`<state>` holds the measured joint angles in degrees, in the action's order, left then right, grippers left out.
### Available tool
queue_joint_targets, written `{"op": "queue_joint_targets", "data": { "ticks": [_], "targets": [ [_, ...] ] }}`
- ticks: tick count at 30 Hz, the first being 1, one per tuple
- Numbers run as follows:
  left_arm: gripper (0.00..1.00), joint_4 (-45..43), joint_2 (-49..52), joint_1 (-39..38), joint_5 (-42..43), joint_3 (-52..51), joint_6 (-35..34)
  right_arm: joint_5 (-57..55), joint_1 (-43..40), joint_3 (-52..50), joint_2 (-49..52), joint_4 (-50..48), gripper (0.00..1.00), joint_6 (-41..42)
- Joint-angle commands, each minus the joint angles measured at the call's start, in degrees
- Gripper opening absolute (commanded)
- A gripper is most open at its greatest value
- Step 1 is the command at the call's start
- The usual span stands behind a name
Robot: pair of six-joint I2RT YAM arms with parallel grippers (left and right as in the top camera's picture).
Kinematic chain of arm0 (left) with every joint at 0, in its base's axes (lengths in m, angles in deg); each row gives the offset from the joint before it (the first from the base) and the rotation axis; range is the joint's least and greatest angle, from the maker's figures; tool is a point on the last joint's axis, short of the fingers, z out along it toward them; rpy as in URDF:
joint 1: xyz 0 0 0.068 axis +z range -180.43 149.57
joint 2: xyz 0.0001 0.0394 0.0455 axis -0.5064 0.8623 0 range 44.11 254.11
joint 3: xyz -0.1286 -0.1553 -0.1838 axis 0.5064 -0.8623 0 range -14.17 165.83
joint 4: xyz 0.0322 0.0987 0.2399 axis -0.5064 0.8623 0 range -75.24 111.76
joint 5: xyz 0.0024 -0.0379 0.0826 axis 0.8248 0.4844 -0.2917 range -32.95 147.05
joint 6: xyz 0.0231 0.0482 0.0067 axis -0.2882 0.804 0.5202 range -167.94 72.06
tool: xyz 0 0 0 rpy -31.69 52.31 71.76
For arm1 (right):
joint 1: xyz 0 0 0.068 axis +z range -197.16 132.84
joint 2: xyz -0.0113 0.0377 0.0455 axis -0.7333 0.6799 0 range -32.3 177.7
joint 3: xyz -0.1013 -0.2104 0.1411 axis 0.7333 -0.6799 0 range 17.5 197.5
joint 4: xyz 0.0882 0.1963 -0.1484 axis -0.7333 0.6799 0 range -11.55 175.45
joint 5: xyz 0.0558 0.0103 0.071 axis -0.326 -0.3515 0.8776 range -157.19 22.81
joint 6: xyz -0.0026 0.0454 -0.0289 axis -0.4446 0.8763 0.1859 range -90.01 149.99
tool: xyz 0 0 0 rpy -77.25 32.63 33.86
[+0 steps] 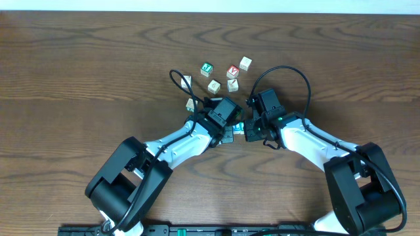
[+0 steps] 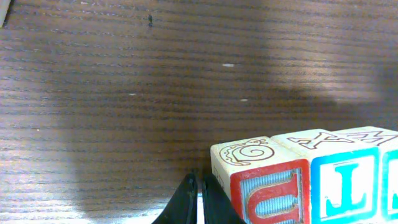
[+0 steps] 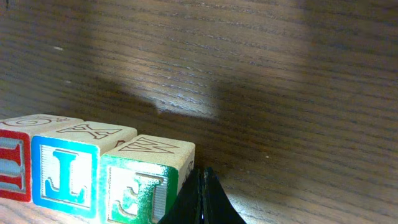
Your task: Lift 3 blocks
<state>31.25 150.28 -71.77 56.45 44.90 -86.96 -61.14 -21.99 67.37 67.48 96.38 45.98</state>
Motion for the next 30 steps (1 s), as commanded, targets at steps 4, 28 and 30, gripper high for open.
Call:
{"op": "queue_joint_targets", "data": {
  "ticks": [4, 28, 30],
  "targets": [
    [0.07, -1.77, -1.42, -2.14, 5.6, 0.09, 0.39, 12.26, 3.65, 0.76, 0.61, -0.15, 0.01, 0.72],
    [0.07, -1.6, -1.79, -2.14, 6.23, 0.09, 0.39, 12.22, 3.76, 1.25, -1.97, 2.21, 0.01, 0.52],
    [0.07, -1.42, -2.56, -2.14, 6.21, 0.09, 0.39, 12.24, 3.76, 1.6, -1.99, 2.49, 0.01, 0.48]
  ]
}}
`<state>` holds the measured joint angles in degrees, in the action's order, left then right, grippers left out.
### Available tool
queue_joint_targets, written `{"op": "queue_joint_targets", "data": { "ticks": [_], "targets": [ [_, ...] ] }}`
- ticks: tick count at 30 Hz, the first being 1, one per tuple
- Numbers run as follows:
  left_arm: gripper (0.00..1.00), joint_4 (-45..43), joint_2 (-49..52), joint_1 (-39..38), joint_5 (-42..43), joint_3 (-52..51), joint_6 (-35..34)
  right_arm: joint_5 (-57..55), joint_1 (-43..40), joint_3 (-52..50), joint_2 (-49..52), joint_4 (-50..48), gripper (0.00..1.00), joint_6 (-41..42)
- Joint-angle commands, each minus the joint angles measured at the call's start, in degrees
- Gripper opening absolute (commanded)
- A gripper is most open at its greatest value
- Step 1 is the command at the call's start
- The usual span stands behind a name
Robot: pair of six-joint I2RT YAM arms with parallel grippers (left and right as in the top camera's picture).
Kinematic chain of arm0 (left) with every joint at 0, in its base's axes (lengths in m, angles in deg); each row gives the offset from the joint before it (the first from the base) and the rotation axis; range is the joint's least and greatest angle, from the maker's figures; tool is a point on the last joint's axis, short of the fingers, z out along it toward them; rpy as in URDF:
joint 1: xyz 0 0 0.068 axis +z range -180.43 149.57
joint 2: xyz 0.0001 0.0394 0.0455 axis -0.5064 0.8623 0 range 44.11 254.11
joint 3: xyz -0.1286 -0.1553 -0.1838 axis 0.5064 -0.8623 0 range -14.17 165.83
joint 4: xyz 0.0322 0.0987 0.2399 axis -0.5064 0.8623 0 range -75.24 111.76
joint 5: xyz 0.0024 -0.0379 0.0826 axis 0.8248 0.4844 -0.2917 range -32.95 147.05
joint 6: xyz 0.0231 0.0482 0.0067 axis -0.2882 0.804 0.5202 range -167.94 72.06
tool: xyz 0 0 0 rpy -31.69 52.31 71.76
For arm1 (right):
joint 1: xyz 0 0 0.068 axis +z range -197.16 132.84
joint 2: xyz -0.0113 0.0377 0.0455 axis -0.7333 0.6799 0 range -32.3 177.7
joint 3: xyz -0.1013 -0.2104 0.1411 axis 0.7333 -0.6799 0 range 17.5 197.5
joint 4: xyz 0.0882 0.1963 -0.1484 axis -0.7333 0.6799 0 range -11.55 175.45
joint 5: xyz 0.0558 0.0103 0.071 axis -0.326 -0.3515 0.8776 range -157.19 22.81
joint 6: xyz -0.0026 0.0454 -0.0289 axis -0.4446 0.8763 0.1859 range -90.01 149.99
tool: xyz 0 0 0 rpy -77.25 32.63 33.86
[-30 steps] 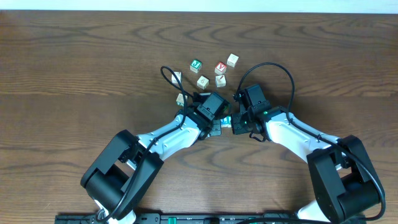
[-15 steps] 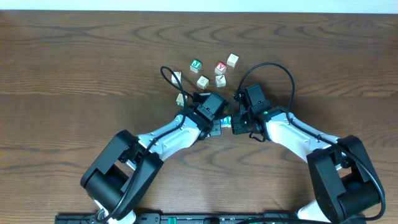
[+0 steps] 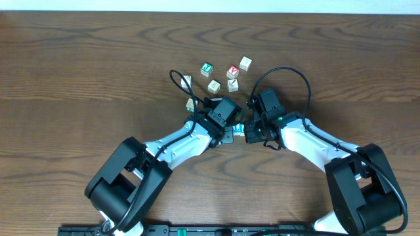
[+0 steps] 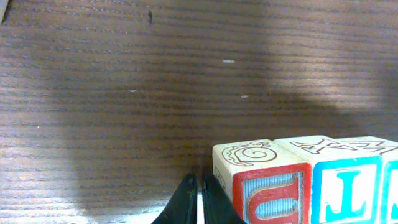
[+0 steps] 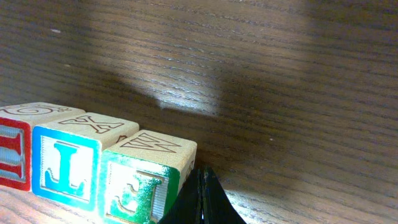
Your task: Lift 3 blocks
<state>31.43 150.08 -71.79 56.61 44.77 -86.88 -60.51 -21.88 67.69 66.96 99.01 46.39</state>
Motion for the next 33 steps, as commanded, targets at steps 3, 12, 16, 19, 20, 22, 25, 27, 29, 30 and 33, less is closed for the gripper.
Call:
{"op": "queue_joint_targets", "data": {
  "ticks": [3, 12, 16, 19, 20, 22, 25, 27, 29, 30, 33],
  "targets": [
    [0.08, -1.57, -3.39, -2.12, 6.03, 0.22, 0.55, 11.58, 3.65, 1.99, -1.46, 0.96, 0.01, 0.07],
    [0.07, -1.55, -4.31, -2.58, 6.05, 0.22, 0.57, 11.61, 3.65, 2.62, -1.49, 1.99, 0.01, 0.07],
    [0.07, -1.57, -4.33, -3.15, 6.01, 0.22, 0.57, 11.61, 3.65, 2.97, -1.55, 2.64, 0.01, 0.07],
    [0.07, -1.55, -4.59, -3.19, 6.01, 0.22, 0.59, 11.61, 3.65, 3.54, -1.55, 3.17, 0.01, 0.07],
    [0.07, -1.57, -4.94, -3.19, 6.01, 0.22, 0.74, 11.61, 3.65, 3.87, -1.55, 3.41, 0.01, 0.07],
    [0.08, -1.55, -5.4, -3.19, 6.01, 0.22, 0.76, 11.58, 3.65, 4.15, -1.55, 3.74, 0.01, 0.04],
    [0.07, -1.57, -6.19, -3.19, 5.99, 0.22, 0.98, 11.61, 3.65, 4.26, -1.57, 3.96, 0.01, 0.04],
    [0.07, -1.57, -6.47, -3.19, 5.99, 0.22, 1.01, 11.61, 3.65, 4.28, -1.57, 4.17, 0.01, 0.07],
    [0.08, -1.57, -6.69, -3.19, 5.99, 0.22, 1.01, 11.61, 3.67, 4.46, -1.57, 4.59, 0.01, 0.07],
    [0.07, -1.57, -6.78, -3.19, 5.99, 0.22, 0.98, 11.61, 3.65, 4.59, -1.57, 4.74, 0.01, 0.04],
    [0.08, -1.6, -6.86, -3.19, 5.79, 0.22, 0.98, 11.61, 3.65, 6.1, -1.79, 6.56, 0.01, -0.46]
  ]
}}
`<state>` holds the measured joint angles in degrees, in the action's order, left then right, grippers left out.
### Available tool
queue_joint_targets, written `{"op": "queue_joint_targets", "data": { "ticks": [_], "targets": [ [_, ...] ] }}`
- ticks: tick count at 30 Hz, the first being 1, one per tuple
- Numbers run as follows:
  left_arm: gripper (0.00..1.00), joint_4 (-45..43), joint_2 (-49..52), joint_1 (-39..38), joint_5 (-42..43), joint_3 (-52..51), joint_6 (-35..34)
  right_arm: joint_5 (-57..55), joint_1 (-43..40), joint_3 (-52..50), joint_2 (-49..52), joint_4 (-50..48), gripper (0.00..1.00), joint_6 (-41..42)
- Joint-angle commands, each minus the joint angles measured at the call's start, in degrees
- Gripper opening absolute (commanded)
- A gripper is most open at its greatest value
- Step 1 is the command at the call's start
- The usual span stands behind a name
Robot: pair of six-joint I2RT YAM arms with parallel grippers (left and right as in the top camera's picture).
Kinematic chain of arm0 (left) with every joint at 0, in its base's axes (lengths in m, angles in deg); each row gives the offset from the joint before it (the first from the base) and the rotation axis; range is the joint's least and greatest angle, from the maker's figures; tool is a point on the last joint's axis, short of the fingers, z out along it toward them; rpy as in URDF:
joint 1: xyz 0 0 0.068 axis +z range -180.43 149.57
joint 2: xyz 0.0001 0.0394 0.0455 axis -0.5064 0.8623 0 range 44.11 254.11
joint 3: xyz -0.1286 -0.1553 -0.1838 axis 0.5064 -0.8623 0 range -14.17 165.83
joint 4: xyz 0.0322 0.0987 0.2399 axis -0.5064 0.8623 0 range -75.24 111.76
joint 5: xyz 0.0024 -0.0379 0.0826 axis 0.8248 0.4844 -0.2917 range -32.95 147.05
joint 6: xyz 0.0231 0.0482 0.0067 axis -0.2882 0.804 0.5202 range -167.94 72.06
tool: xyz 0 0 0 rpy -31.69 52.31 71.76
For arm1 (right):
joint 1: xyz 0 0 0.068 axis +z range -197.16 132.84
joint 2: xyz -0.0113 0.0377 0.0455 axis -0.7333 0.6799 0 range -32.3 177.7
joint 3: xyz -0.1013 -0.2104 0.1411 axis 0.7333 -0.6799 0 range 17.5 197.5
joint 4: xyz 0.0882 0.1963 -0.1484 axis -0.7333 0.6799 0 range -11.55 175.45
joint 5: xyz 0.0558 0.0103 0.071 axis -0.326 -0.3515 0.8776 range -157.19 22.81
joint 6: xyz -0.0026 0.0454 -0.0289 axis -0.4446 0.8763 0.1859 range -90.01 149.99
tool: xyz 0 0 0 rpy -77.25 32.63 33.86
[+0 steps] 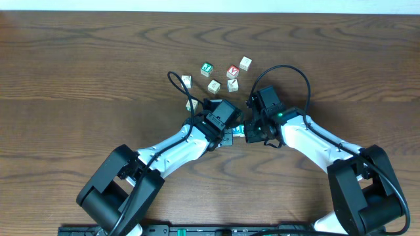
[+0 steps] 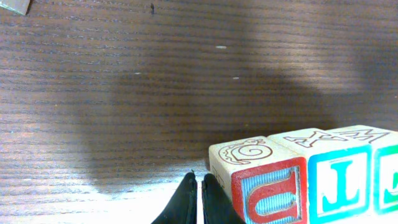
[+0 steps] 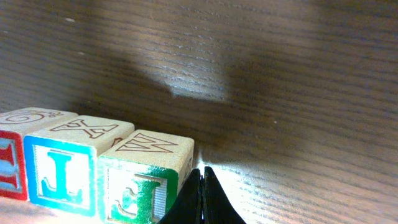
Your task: Lift 3 blocks
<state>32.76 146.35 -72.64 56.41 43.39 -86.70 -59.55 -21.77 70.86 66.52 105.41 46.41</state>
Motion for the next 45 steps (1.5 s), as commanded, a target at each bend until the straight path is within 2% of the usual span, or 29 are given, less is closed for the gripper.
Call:
{"op": "queue_joint_targets", "data": {
  "ticks": [1, 45],
  "targets": [
    [0.07, -2.95, -3.15, -2.34, 5.99, 1.6, 0.81, 10.6, 3.54, 3.43, -1.49, 0.76, 0.01, -0.85],
    [0.07, -2.47, -6.6, -2.4, 5.16, 2.4, 2.08, 9.79, 3.85, 4.83, -5.62, 4.74, 0.01, -1.22]
  ]
}}
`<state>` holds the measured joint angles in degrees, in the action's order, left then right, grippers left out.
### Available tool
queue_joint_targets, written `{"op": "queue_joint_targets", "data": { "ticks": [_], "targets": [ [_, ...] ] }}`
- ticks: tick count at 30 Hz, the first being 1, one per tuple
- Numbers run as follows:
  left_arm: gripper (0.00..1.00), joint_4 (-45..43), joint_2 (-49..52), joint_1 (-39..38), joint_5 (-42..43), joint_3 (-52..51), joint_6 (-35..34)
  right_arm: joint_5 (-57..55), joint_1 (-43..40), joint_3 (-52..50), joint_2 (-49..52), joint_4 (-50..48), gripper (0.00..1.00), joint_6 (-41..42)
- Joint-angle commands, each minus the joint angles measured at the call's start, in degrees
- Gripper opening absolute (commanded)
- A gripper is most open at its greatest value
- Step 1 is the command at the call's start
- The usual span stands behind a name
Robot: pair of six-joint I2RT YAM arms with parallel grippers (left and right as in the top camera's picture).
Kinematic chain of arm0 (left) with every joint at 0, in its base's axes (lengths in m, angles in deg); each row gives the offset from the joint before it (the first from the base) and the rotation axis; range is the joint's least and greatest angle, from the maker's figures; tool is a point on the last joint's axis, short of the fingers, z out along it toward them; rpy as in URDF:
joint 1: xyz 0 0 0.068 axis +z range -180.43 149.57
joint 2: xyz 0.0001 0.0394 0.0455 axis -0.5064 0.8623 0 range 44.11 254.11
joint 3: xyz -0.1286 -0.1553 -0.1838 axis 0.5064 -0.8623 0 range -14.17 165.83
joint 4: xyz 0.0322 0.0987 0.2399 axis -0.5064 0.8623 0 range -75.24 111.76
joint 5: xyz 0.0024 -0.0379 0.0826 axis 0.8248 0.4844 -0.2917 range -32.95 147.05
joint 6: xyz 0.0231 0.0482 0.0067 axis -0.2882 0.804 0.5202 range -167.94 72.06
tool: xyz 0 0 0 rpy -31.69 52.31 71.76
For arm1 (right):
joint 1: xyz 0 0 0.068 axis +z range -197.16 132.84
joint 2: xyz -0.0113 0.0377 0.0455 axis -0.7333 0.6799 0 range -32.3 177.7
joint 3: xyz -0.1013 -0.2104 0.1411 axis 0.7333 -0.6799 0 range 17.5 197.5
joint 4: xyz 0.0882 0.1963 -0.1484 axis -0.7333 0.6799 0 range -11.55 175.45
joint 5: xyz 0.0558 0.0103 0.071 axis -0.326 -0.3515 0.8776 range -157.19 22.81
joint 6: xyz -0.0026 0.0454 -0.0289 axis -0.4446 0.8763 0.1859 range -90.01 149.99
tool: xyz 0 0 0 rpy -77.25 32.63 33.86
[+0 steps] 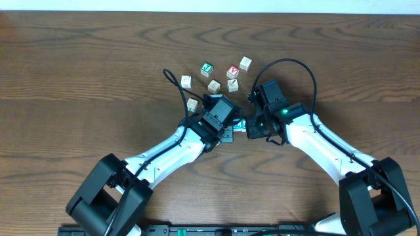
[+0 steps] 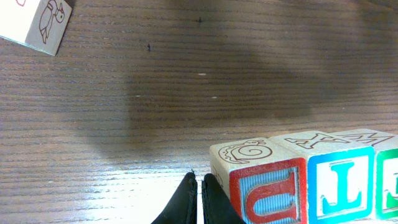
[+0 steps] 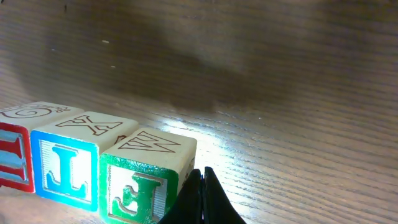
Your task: Lift 3 blocks
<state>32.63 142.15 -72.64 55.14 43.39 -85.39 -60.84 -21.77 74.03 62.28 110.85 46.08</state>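
Note:
Three lettered blocks form a tight row: a red U block [image 2: 267, 186], a blue L block [image 2: 339, 180] and a green E block [image 3: 146, 177]. The row [image 1: 239, 124] is pinched end to end between my two arms. My left gripper [image 2: 199, 186] is shut, its outer side against the red block. On the other end my right gripper [image 3: 202, 180] is shut too and presses the green block. The row's shadow lies apart from it on the wood, so it hangs clear of the table.
Several loose blocks lie just beyond the arms: a green-lettered one [image 1: 207, 68], a red-lettered one [image 1: 232, 71], pale ones [image 1: 245, 63] [image 1: 214, 86] and one by the left arm [image 1: 191, 104]. A turtle-picture block [image 2: 37, 22] shows at the left wrist view's top corner. The table [image 1: 79, 78] is dark wood.
Both grippers have risen with the row of three blocks between them. The table looks farther off in both wrist views, and a turtle block has come into the left wrist view.
At first both shut grippers pressed the ends of the red, blue and green row, low over the table. The squeeze held through each moment while the arms stretched out in the overhead view. Now the row sits higher, its shadow well apart from it.

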Motion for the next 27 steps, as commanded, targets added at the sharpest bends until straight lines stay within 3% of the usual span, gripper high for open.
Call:
{"op": "queue_joint_targets", "data": {
  "ticks": [1, 27],
  "targets": [
    [0.07, -2.32, -2.47, -2.4, 6.4, 2.4, 0.79, 11.08, 3.87, 1.68, -1.38, -0.7, 0.01, -0.9],
    [0.07, -2.32, -2.78, -2.38, 6.43, 2.47, 0.76, 11.1, 3.98, 3.89, -1.38, 1.7, 0.01, -0.87]
  ]
}}
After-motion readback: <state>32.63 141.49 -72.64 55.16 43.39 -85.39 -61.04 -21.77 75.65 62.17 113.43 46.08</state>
